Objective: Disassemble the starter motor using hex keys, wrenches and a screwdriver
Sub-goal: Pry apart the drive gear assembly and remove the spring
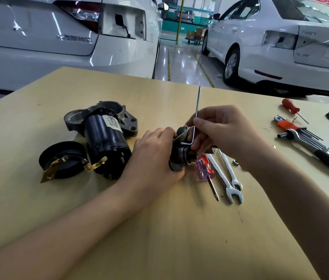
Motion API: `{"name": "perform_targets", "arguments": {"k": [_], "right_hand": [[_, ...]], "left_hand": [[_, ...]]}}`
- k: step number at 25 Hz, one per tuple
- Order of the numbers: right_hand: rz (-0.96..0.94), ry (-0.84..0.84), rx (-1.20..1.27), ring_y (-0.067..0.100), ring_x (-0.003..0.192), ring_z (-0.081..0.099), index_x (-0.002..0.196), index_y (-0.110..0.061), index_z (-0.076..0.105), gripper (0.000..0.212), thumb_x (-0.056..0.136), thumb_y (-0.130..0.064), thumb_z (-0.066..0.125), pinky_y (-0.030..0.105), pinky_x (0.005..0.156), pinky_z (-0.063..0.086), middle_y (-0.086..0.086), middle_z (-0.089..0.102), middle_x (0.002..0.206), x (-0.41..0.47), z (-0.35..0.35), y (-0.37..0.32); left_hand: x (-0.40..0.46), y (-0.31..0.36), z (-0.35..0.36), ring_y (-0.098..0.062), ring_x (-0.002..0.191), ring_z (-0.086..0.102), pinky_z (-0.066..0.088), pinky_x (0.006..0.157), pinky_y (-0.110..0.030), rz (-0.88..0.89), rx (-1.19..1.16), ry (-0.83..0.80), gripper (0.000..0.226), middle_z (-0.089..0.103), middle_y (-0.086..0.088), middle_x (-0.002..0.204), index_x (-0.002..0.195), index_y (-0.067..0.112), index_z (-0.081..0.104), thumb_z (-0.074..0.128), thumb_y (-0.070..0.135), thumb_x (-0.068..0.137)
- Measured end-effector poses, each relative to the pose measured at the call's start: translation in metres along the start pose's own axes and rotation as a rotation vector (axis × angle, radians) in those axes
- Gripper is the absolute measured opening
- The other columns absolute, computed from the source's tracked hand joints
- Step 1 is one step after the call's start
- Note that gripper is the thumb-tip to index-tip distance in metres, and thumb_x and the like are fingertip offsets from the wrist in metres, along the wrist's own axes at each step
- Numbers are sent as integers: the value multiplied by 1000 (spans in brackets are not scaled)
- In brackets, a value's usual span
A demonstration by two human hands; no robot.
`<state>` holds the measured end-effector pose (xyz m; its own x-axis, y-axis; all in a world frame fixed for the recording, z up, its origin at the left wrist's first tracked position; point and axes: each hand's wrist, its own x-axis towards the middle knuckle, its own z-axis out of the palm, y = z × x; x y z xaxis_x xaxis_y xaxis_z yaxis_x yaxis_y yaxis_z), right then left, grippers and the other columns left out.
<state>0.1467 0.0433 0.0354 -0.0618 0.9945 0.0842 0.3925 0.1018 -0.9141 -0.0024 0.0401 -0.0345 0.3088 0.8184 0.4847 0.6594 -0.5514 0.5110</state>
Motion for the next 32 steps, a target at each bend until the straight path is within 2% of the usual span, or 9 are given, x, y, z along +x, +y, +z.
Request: {"name": "perform_targets", "arguments": {"k": [4, 7, 10, 15, 20, 22, 27, 30, 32], "right_hand": [[26, 7, 82, 20, 45, 64, 77, -3, 62, 24, 96, 0, 49, 27, 47, 56, 11, 62, 50, -3, -1, 0], [50, 17, 176, 20, 47, 66, 83, 5, 60, 11, 93, 2, 55, 29, 48, 57, 17, 63, 56, -7, -3, -1], [43, 40, 174, 23, 51, 67, 85, 2, 60, 6, 91, 1, 58, 31, 52, 58, 17, 67, 60, -9, -3, -2], [-39, 49, -3, 26, 58, 70, 84, -7, 61, 8, 91, -3, 60, 43, 63, 59, 7, 70, 60, -6, 0, -5], [-205, 59, -148, 16, 53, 68, 81, -8, 58, 12, 91, -1, 57, 26, 49, 52, 8, 69, 63, -4, 1, 3], [-270, 59, -201, 18, 54, 67, 83, -6, 57, 10, 90, 0, 56, 27, 51, 49, 9, 67, 64, -5, 1, 6], [-623, 68, -616, 20, 59, 55, 85, -10, 55, 12, 81, 1, 54, 38, 59, 47, -1, 58, 65, -11, 7, -3], [-714, -36, -821, 31, 63, 52, 96, -7, 57, 23, 81, 8, 50, 44, 57, 46, 5, 57, 78, -17, 16, -1], [-730, -3, -835, 32, 71, 60, 111, -9, 61, 33, 83, 8, 55, 43, 60, 50, 7, 65, 89, -22, 12, 5]], "left_hand": [[0, 0, 0, -16, 90, 47, 46, 82, -40, 2, -7, -1, 42, 54, 5, 94, 99, 19, 48, 77, 29, 71], [1, -1, 1, -17, 91, 47, 45, 83, -40, -7, -4, -2, 43, 54, 4, 94, 99, 18, 47, 77, 29, 71], [1, -1, 1, -17, 91, 47, 46, 83, -39, -8, -5, -11, 44, 54, 4, 95, 98, 20, 45, 78, 29, 71], [1, 1, 0, -15, 89, 46, 45, 83, -37, -6, 21, -17, 44, 53, 6, 93, 99, 21, 46, 78, 28, 70], [1, 1, -2, -15, 83, 43, 40, 74, -33, 33, 75, -2, 39, 49, 7, 87, 96, 16, 50, 77, 23, 68], [1, 2, -2, -15, 81, 41, 34, 71, -29, 57, 99, 0, 39, 46, 7, 86, 94, 16, 49, 77, 22, 68], [4, 2, -4, -20, 87, 49, 40, 73, -33, 41, 74, -15, 39, 56, 1, 89, 96, 11, 54, 77, 22, 67], [5, 2, -5, -20, 90, 53, 45, 79, -34, 58, 29, -8, 38, 59, 2, 91, 98, 13, 56, 76, 21, 67], [6, 2, -4, -17, 91, 52, 44, 82, -32, 66, 48, -24, 37, 59, 4, 93, 98, 15, 57, 76, 25, 68]]}}
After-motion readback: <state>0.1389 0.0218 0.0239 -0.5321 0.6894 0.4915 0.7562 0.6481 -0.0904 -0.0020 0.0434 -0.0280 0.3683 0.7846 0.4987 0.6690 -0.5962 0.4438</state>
